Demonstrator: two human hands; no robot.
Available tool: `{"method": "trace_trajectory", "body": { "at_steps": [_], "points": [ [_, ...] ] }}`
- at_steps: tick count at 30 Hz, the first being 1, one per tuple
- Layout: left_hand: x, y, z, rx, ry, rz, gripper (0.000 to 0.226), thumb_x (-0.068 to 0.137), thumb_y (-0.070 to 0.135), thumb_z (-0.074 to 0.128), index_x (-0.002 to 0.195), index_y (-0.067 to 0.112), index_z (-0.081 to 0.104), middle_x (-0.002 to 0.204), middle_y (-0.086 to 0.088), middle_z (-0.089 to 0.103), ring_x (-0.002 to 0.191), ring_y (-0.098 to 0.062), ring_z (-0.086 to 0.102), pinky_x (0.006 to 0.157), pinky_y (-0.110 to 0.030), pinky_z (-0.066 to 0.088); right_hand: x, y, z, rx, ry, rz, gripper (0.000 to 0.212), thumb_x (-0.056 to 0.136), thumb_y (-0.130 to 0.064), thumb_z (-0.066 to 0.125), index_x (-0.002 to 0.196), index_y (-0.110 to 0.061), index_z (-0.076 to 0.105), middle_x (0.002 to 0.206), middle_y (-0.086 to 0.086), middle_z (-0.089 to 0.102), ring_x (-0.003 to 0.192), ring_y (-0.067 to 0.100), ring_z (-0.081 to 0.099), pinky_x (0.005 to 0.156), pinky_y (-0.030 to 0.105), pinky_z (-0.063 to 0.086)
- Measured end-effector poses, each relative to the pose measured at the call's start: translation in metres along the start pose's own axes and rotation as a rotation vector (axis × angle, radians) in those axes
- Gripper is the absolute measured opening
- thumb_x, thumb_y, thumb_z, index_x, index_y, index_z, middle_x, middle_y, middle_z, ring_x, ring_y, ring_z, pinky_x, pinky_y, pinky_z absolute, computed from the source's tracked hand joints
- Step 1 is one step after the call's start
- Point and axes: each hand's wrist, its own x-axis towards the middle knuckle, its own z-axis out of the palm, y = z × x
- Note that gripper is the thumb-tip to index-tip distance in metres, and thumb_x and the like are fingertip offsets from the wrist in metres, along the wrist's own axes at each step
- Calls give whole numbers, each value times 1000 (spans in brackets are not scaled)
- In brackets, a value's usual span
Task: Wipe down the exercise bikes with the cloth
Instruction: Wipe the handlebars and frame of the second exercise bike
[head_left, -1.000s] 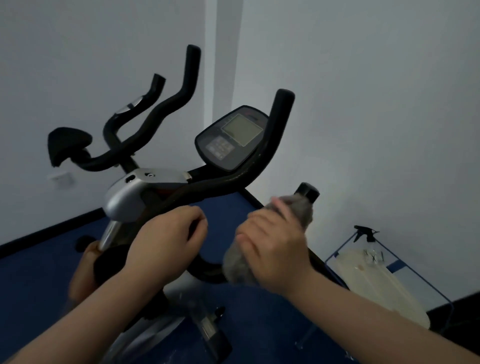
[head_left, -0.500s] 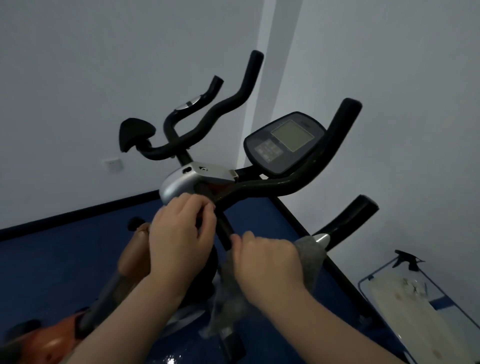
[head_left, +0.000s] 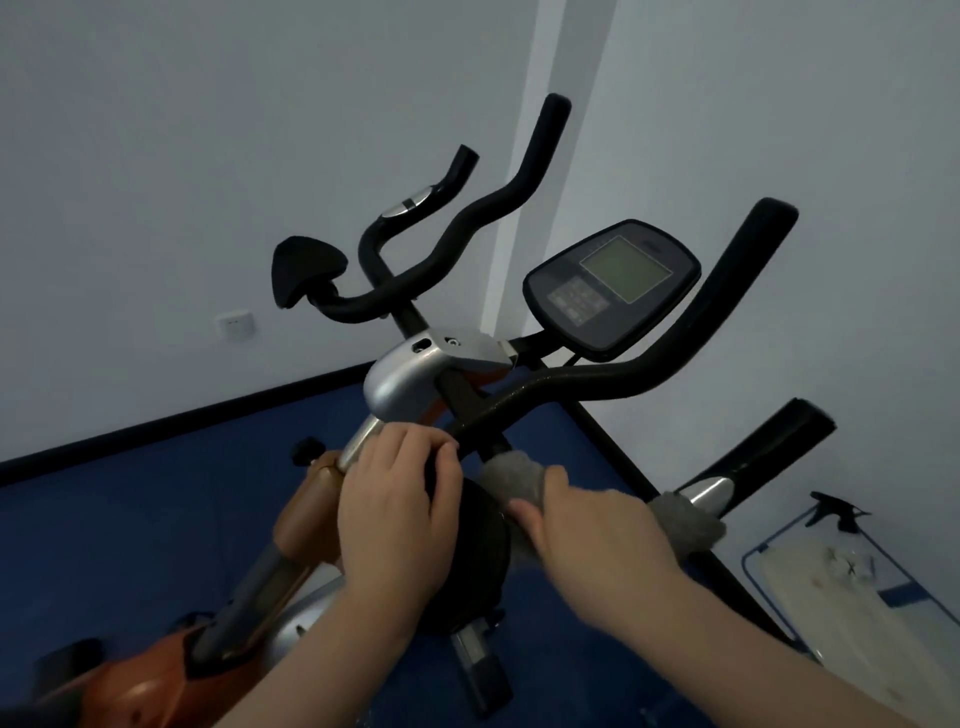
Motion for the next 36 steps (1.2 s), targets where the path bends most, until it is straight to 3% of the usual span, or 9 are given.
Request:
{"method": "trace_trajectory", "body": {
  "at_steps": [2, 5, 10, 15, 18, 23, 28, 32, 36],
  "points": [
    [2, -1, -1, -12, 5, 20, 13, 91, 27, 45, 88, 25, 57, 84, 16, 49, 78, 4, 38, 74, -8, 32, 14, -7, 0, 76, -95, -40, 53, 94, -51, 10, 125, -22, 42, 84, 0, 50, 64, 17, 47, 51, 29, 26],
    [2, 0, -2, -35, -22, 39, 18, 91, 26, 44, 88, 20, 61, 85, 9, 56, 80, 0, 41, 72, -15, 30, 45, -16, 1, 178, -161, 39, 42, 100, -46, 26, 133, -23, 40, 114, 10, 55, 93, 30, 58, 62, 36, 31],
    [6, 17, -12, -89, -111, 36, 18, 87, 32, 42, 90, 29, 60, 89, 13, 55, 85, -11, 50, 78, -42, 43, -15, -8, 1, -127, 167, 52, 39, 88, -55, 51, 87, -18, 64, 62, -4, 60, 48, 14, 54, 46, 26, 28],
    [25, 65, 3, -189, -314, 192, 10, 91, 27, 50, 91, 31, 59, 84, 22, 55, 74, -2, 53, 72, -43, 48, -29, 84, -20, -196, 448, -302, 40, 97, -36, 42, 69, -15, 61, 65, 2, 57, 62, 22, 55, 74, 34, 50],
    [27, 78, 17, -214, -424, 199, 12, 88, 22, 57, 89, 33, 58, 84, 22, 57, 64, -2, 52, 65, -35, 47, -23, 136, -39, -329, 522, -366, 37, 97, -32, 39, 80, -13, 66, 77, 2, 63, 79, 23, 62, 102, 37, 42],
    [24, 69, 23, -111, -484, 112, 14, 87, 28, 55, 81, 41, 58, 83, 24, 59, 69, 1, 55, 53, -19, 34, -8, 158, -41, -354, 704, -481, 31, 92, -27, 49, 71, -12, 66, 70, 2, 64, 69, 22, 62, 91, 34, 49],
    [23, 74, 24, -30, -504, 133, 14, 86, 27, 57, 78, 38, 60, 76, 24, 56, 71, 2, 54, 56, -16, 33, 3, 168, -56, 30, 805, -56, 39, 94, -25, 45, 66, -5, 63, 59, 3, 59, 51, 22, 53, 47, 36, 45],
    [24, 75, 22, -50, -495, 109, 15, 84, 24, 59, 77, 37, 61, 75, 23, 57, 79, 5, 52, 54, -18, 33, -1, 120, -33, 828, 967, 428, 28, 99, -32, 41, 95, -14, 62, 79, -11, 59, 71, 5, 57, 64, 23, 47],
    [23, 77, 23, -24, -494, 126, 13, 85, 25, 58, 77, 35, 61, 73, 23, 56, 66, 0, 52, 56, -16, 32, -5, 41, 1, 1361, 1062, 804, 44, 95, -48, 41, 138, -45, 30, 138, -13, 47, 121, -3, 48, 97, 25, 46]
  ]
}}
